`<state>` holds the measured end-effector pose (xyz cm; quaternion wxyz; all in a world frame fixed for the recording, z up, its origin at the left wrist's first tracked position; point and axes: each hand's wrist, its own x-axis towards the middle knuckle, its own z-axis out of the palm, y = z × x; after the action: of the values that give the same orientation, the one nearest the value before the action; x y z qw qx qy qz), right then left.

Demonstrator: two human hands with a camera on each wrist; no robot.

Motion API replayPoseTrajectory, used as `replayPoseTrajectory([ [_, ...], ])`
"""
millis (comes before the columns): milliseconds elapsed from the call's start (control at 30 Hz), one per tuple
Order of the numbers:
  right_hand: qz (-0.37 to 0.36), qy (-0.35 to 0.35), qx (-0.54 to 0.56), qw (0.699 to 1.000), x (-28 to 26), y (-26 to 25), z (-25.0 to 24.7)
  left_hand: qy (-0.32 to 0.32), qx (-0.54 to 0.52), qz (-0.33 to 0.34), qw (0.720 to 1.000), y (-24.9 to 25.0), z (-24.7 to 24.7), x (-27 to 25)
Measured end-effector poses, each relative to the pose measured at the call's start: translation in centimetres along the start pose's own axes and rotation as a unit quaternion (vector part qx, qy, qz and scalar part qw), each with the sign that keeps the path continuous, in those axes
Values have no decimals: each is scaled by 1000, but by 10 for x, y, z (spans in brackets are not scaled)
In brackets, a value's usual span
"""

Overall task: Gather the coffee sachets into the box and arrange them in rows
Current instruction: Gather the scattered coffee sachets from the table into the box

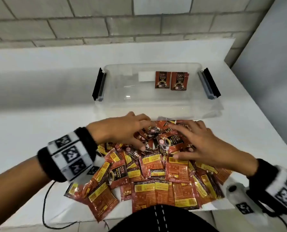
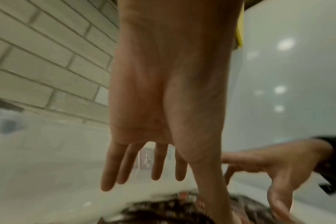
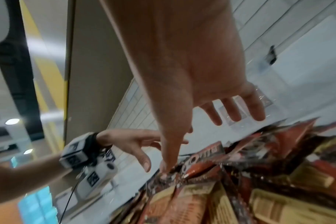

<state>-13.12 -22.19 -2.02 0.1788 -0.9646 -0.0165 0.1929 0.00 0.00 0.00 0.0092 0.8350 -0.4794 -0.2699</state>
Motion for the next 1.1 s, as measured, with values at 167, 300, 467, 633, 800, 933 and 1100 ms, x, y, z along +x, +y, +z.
replayPoseTrajectory([
  [167,-22,-77,-105,991,19,-12,13,-79,61,-32,994,3,17,13],
  [300,-19,-91,-140,986,22,-13,15,6,8,11,1000,-10,14,11],
  [467,-29,-41,-109,993,30,-7,11,134,-31,84,987,-20,1,2],
  [633,-63,-22,-107,992,32,-1,13,209,-52,51,975,-20,-25,-13],
  [800,-84,-27,-101,991,31,7,11,266,-197,-21,943,-24,-70,-35],
  [933,-107,-10,-107,988,23,12,4,315,-185,-71,928,-44,-98,-30],
  [1100,-103,35,-99,989,7,19,-16,288,-149,-122,938,-74,-107,3],
])
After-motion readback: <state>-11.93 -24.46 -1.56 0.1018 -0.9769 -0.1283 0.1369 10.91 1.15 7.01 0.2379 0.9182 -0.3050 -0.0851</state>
